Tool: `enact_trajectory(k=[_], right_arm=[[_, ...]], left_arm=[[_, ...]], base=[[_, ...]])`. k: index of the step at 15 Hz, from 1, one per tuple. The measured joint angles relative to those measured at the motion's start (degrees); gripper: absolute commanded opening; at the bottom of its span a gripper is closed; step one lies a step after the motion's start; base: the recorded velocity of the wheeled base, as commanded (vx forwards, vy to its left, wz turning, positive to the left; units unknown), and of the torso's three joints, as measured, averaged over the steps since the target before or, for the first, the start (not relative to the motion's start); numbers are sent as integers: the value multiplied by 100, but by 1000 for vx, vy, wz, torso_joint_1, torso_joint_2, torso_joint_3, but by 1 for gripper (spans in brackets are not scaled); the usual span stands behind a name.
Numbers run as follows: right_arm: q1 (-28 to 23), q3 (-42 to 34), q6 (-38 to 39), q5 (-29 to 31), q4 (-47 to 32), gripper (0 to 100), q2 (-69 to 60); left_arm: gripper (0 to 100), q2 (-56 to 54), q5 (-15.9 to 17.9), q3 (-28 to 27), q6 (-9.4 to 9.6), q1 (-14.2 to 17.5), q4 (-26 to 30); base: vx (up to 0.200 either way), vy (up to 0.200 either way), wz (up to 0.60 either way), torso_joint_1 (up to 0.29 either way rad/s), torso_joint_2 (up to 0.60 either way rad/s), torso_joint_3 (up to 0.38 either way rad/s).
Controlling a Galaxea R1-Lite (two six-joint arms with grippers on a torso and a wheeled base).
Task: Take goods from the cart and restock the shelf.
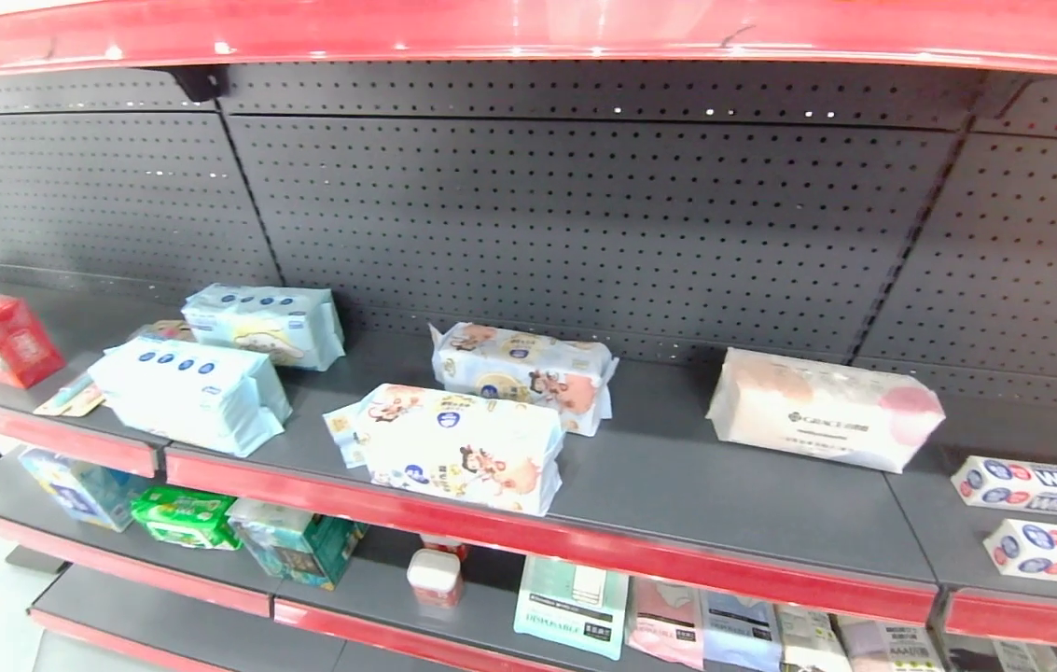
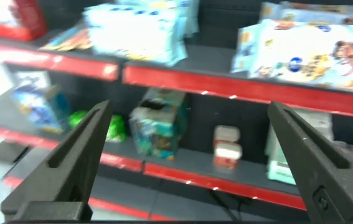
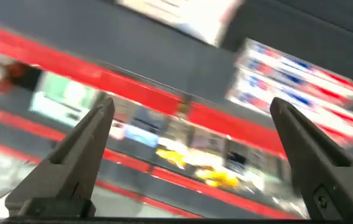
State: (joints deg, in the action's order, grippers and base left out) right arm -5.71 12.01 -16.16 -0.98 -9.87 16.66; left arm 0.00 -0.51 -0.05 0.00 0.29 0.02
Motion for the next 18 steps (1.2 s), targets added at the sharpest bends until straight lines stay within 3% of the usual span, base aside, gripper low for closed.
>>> enact_trajectory(k=[3, 9, 12, 15, 18], right_arm=[[12, -82, 0, 38, -24, 100, -274], [33, -304, 46, -11, -13, 100, -527], [149, -514, 873, -69, 11, 100, -901], [210, -619, 1736, 557, 46, 100, -1091], [260, -547, 1317, 354, 299, 100, -1163]], left_arm=[[100, 0, 2, 0, 5, 0, -2], [100, 0, 2, 0, 11, 1, -2], [100, 0, 9, 0, 24, -2, -2], [100, 5, 20, -5, 57, -11, -2], [100, 0, 20, -5, 54, -13, -2]], base=[[0, 0, -600, -1, -2, 2], [0, 0, 0, 0, 0, 0], [0, 0, 0, 0, 0, 0], [0, 0, 0, 0, 0, 0], [0, 0, 0, 0, 0, 0]])
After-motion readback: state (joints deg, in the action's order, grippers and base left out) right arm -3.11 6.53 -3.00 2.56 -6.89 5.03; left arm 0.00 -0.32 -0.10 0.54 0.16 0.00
